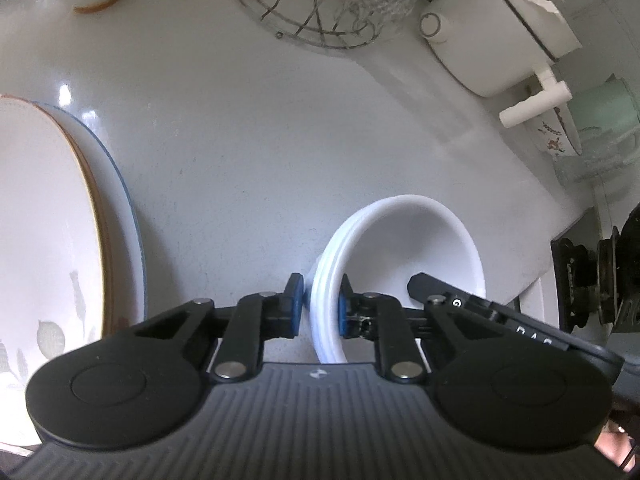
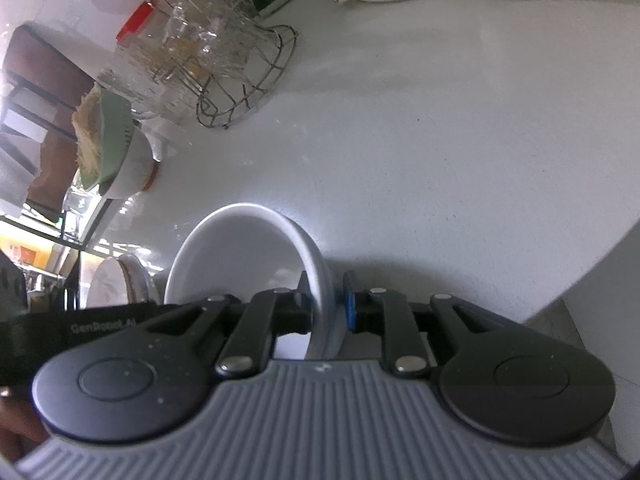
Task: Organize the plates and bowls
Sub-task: 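Close both grippers on the rim of the nested bowl stack, then lift the nested bowls with both grippers and carry them over the plate stack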
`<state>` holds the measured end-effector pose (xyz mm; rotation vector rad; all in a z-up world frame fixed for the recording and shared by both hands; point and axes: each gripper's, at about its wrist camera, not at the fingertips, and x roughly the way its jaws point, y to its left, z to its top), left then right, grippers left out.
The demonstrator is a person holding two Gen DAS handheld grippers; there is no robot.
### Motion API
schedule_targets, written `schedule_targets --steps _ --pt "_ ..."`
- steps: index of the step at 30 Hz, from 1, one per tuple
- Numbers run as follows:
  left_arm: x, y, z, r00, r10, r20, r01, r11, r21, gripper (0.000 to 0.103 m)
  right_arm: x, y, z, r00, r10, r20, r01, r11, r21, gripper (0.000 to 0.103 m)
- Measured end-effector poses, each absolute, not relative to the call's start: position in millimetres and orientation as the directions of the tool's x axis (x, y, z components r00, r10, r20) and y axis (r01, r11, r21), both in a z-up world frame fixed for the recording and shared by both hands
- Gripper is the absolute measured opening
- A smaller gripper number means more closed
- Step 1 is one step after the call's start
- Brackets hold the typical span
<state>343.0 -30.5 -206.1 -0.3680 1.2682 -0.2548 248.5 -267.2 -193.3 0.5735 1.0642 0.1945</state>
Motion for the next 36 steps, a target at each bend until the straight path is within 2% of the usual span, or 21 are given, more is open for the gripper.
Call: schedule_targets --steps 13,22,36 --pt "331.3 -35.4 -164.4 0.284 -0.352 -0.892 0.048 0.934 -0.353 0.020 228.5 -269.3 -164.7 0.521 0.432 -0.736 0.150 0.802 0.578 0.020" --pt "321.3 -45.1 -130.1 0.274 -0.373 -0.886 0.113 0.928 -0.356 0.020 207.0 -276.6 -136.6 0.577 0.398 -0.713 0.203 0.776 0.598 0.020" --pt "307.8 -17.2 -82.1 0.302 -0.385 -0.872 0.105 0.923 -0.371 0.020 195.8 -257.5 -92.8 0.594 0.406 -0.694 0.125 0.806 0.579 0.020"
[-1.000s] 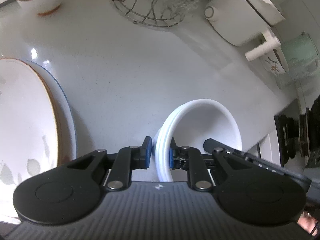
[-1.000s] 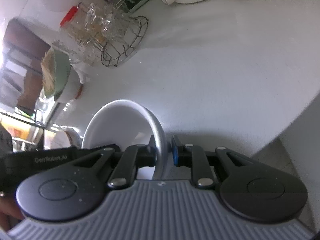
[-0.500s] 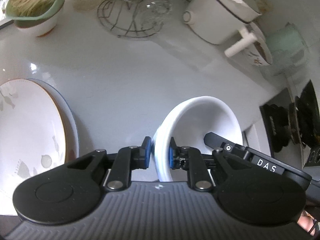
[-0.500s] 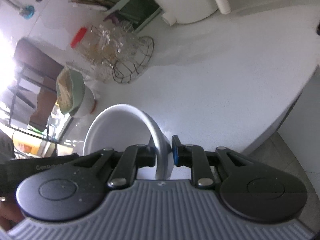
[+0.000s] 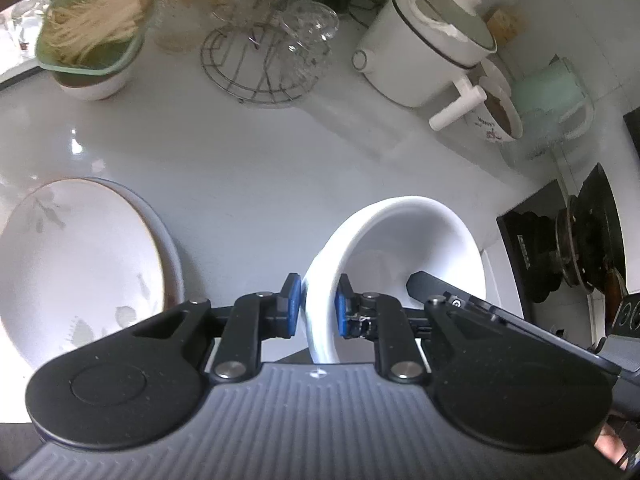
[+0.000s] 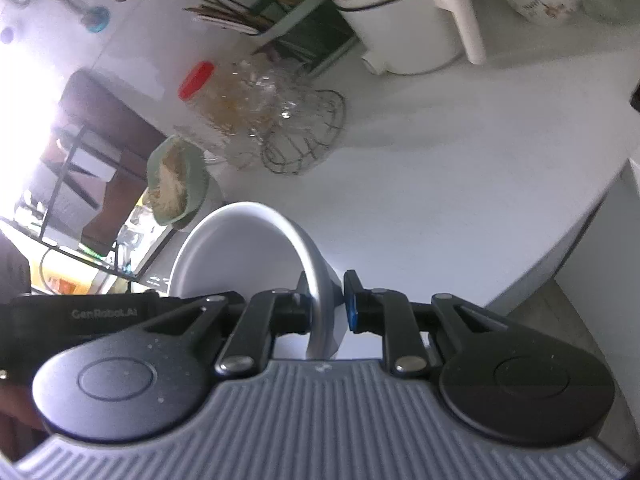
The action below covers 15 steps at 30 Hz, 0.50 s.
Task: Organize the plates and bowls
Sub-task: 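Lift the nested bowls with both grippers and carry them over the plate stack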
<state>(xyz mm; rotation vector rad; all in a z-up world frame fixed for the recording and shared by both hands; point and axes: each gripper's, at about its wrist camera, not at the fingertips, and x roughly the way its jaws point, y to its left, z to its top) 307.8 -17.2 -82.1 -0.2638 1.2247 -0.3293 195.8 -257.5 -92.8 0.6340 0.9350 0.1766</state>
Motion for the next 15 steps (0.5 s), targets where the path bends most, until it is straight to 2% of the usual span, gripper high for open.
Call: schedule_targets --steps 15 --pt "293.0 44.8 -75.8 0.351 -0.364 -0.862 0.003 0.922 -0.388 0.020 207.9 -209.6 -82.0 0.550 0.458 -0.699 0.035 0.823 0.567 0.020"
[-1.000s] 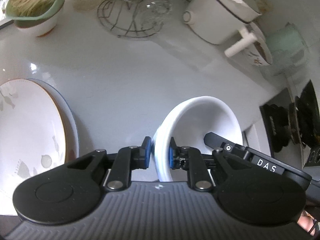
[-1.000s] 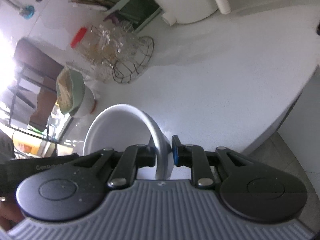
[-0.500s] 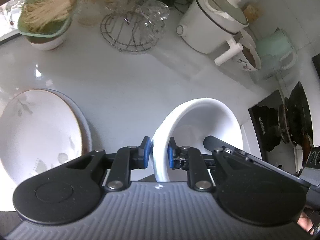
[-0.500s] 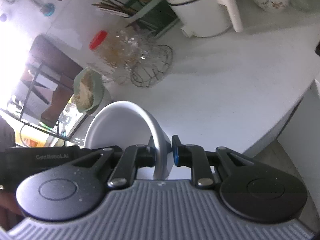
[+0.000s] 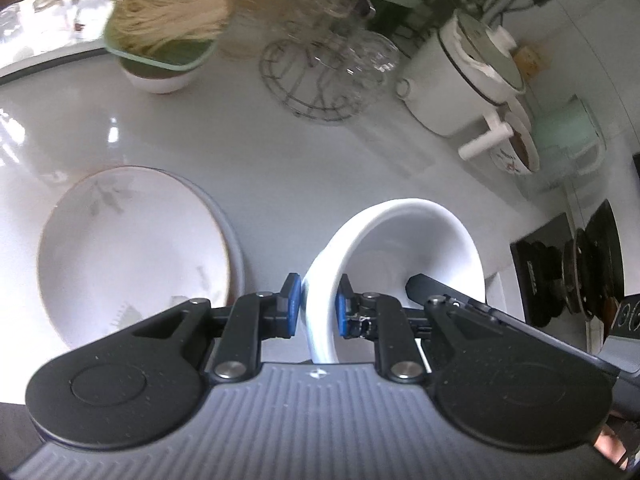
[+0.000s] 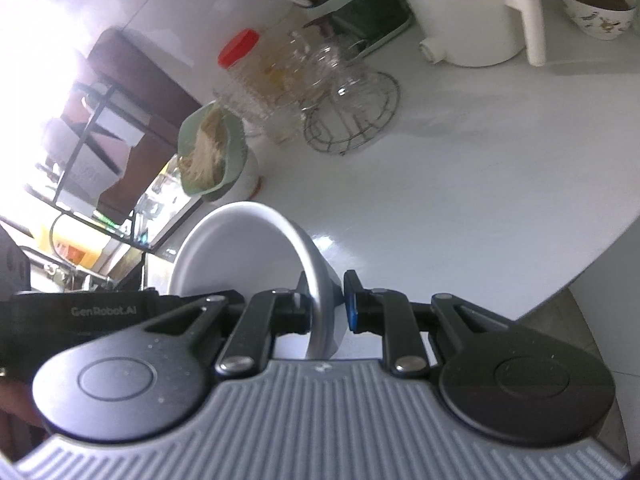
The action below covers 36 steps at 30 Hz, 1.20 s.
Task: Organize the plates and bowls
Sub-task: 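Lift the nested bowls with both grippers and carry them over the plate stack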
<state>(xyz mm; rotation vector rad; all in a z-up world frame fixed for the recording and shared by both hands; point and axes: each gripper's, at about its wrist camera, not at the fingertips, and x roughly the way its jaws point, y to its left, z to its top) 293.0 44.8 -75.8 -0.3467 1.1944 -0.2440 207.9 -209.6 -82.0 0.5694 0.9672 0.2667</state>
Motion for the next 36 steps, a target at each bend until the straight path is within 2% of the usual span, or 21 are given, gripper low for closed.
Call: schedule_targets --steps 20,36 --pt "257.7 145.2 -91.5 0.423 -0.361 -0.832 -0.139 0.881 -0.452 0.020 216.7 -115.1 -74.0 0.466 0.464 -0.754 -0.078 0.870 0.487 0.020" --pt "256.6 202.3 -136.9 0.398 -0.300 -0.867 -0.239 0.878 -0.414 0.020 246.8 -40.9 -106.4 0.324 0.441 -0.837 -0.143 0.898 0.417 0.020"
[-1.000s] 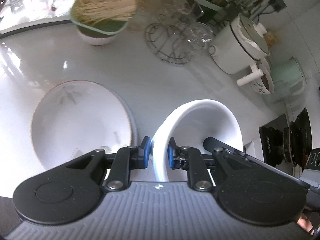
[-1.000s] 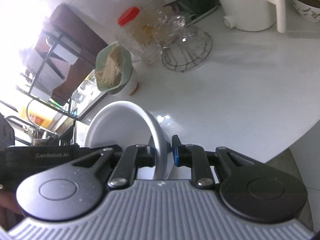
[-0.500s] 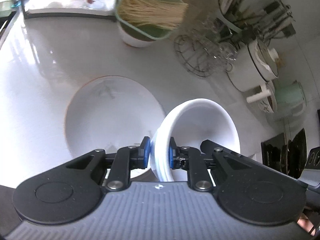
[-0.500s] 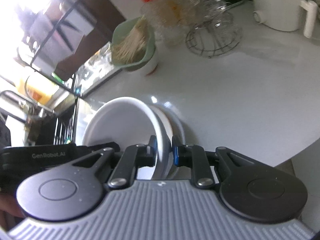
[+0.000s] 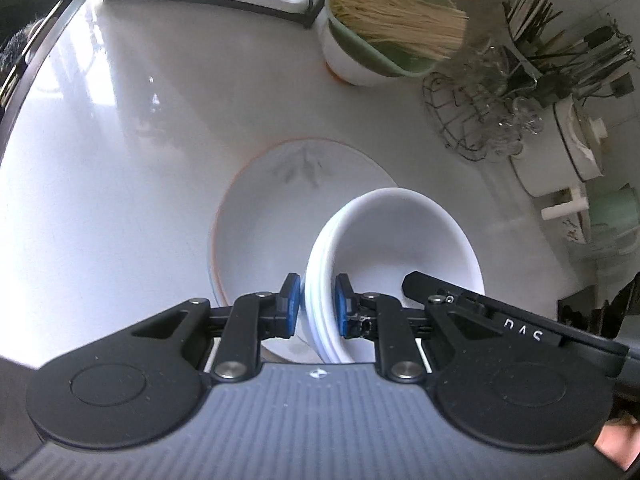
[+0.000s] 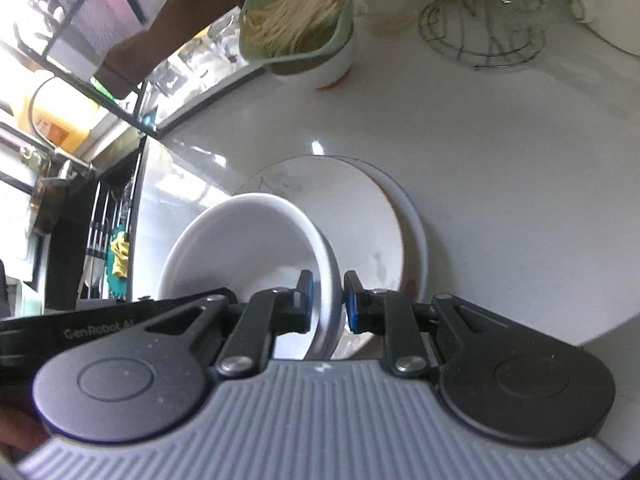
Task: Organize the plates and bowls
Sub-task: 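Lift the nested bowls with both grippers and carry them over the plate stack, then lower the nested bowls onto the plate stack and open both grippers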
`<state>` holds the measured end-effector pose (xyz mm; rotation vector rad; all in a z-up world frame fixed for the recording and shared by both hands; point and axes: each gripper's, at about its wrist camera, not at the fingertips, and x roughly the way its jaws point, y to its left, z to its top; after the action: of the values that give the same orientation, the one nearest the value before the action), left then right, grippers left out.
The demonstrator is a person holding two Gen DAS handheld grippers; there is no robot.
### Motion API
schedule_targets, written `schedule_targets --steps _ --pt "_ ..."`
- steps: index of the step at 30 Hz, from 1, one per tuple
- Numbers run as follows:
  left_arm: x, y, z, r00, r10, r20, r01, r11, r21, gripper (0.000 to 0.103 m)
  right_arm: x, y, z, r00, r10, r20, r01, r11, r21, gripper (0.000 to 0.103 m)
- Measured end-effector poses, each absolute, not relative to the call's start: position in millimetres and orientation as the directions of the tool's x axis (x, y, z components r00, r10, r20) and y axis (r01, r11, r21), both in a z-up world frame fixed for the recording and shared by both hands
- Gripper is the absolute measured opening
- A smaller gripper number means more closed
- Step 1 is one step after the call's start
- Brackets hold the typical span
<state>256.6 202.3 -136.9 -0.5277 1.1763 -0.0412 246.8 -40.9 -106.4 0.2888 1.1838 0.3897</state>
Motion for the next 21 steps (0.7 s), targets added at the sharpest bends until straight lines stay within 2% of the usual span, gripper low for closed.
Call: schedule_targets --steps 21 --pt "291.6 206.9 -188.4 0.407 -0.289 -0.867 -0.295 0.856 -0.424 0.021 285.3 -33.9 -151.3 0.270 0.450 -0.851 -0.164 0.893 0.420 0.021"
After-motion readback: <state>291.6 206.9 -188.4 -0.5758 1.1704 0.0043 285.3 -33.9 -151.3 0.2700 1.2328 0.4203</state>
